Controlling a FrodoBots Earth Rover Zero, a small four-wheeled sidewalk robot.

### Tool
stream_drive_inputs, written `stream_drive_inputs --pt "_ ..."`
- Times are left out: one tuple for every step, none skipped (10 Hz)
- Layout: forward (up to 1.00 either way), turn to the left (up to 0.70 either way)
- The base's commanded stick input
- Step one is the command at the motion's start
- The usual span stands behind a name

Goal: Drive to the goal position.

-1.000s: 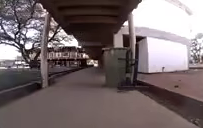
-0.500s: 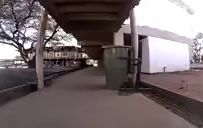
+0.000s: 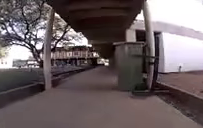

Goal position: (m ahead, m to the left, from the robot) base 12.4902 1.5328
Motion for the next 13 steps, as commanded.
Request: stream_drive_inputs --pt "0.50 0.36" --pt "0.50 0.00" --pt "0.50 0.00" --pt "0.50 0.00" --pt "0.50 0.00" --pt "0.50 0.00" --pt "0.50 0.00" --pt "0.50 0.00" --pt "0.50 0.00" --pt "0.50 0.00" --pt "0.50 0.00" --pt "0.50 0.00" --pt "0.50 0.00"
